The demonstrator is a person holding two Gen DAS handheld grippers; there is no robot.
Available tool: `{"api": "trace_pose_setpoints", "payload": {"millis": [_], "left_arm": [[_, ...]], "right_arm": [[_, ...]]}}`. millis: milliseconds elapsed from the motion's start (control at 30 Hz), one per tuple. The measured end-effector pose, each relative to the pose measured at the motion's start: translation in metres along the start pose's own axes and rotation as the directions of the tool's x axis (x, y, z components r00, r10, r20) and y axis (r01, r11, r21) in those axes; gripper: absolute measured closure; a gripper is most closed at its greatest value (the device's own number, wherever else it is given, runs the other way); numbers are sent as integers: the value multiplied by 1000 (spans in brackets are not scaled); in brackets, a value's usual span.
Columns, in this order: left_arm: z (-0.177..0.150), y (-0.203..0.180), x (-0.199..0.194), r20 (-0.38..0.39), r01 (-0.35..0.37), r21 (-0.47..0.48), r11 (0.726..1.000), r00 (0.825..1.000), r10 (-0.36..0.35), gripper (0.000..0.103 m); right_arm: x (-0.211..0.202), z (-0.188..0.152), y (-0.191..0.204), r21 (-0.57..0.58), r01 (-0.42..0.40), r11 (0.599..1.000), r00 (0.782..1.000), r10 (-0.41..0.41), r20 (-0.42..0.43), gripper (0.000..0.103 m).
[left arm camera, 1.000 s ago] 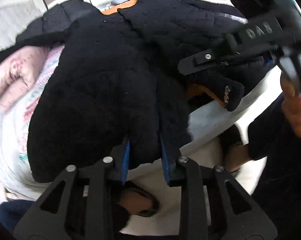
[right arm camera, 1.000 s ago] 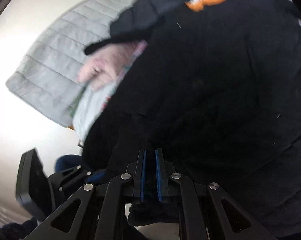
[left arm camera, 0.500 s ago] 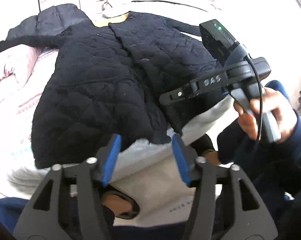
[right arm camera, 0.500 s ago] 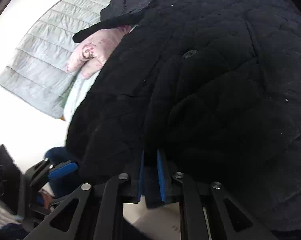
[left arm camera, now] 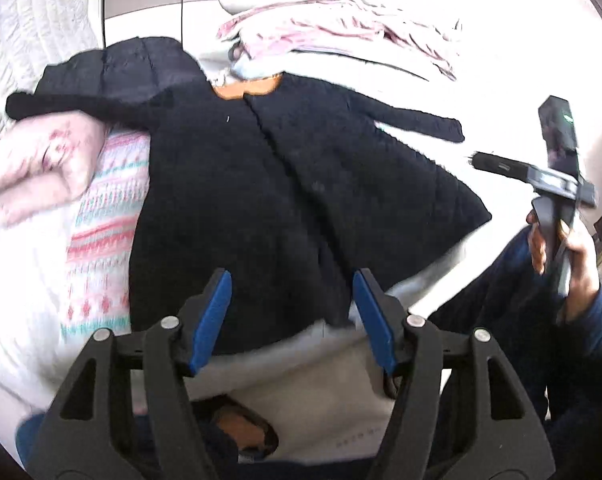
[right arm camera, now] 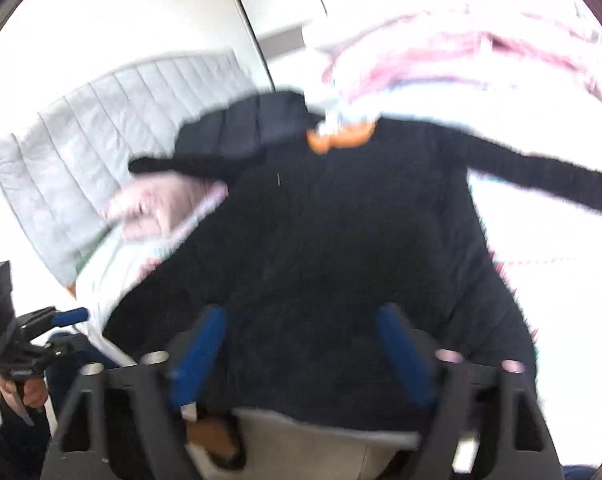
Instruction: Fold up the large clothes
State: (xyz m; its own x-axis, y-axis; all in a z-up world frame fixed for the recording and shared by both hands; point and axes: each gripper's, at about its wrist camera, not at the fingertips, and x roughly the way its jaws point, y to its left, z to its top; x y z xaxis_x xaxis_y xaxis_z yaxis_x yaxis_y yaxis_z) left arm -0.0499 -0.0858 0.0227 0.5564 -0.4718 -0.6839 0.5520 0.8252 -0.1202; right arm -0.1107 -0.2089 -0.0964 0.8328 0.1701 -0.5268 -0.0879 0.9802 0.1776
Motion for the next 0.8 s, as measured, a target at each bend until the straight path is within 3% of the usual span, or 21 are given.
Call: {"api": "trace_pose_setpoints", "payload": {"millis": [67, 133, 267, 367, 400, 433, 500, 600, 700, 733, 767, 800], "left_arm": [[17, -3, 22, -23, -19, 1, 1000, 1000, 19, 33], [31, -10, 49, -66, 9, -4, 1000, 998, -10, 32], [44, -21, 109, -181, 8, -21, 1000, 983, -12, 32], [39, -27, 159, -280, -27, -18, 999, 960, 21, 32], [36, -26, 178, -326, -49, -20, 999, 945, 40, 32], [34, -24, 192, -359, -61, -32, 998, 932, 46, 26], [36, -22, 203, -367, -55, -69, 996, 930, 26, 21], [48, -23, 199, -381, -27, -60, 998, 925, 2, 21], [64, -11, 190, -349, 16, -111, 994, 936, -54, 21], [71, -5, 189, -333, 16, -132, 991, 941, -60, 21], [79, 2, 188, -318, 18, -158, 987, 946, -68, 21], [84, 6, 189, -310, 22, -176, 984, 948, -77, 21]], "right_arm": [[-3, 0, -24, -17, 52, 998, 998, -53, -20, 0], [0, -4, -39, 30, 125, 992, 992, -124, -34, 0], [-12, -8, -67, 121, 141, 983, 989, -145, 24, 0], [0, -1, -94, 176, 184, 967, 982, -188, 7, 0], [6, -8, -109, 210, 179, 961, 983, -181, -12, 0], [12, -11, -122, 251, 164, 954, 986, -162, -28, 0], [30, -15, -151, 324, 205, 923, 976, -168, -138, 0], [42, -15, -159, 261, 301, 917, 946, -251, -207, 0], [55, -16, -169, 260, 297, 919, 935, -225, -272, 0], [60, -19, -174, 266, 300, 916, 931, -220, -291, 5], [65, -23, -181, 281, 299, 912, 927, -209, -310, 32], [71, -25, -188, 300, 310, 902, 921, -207, -330, 51]]}}
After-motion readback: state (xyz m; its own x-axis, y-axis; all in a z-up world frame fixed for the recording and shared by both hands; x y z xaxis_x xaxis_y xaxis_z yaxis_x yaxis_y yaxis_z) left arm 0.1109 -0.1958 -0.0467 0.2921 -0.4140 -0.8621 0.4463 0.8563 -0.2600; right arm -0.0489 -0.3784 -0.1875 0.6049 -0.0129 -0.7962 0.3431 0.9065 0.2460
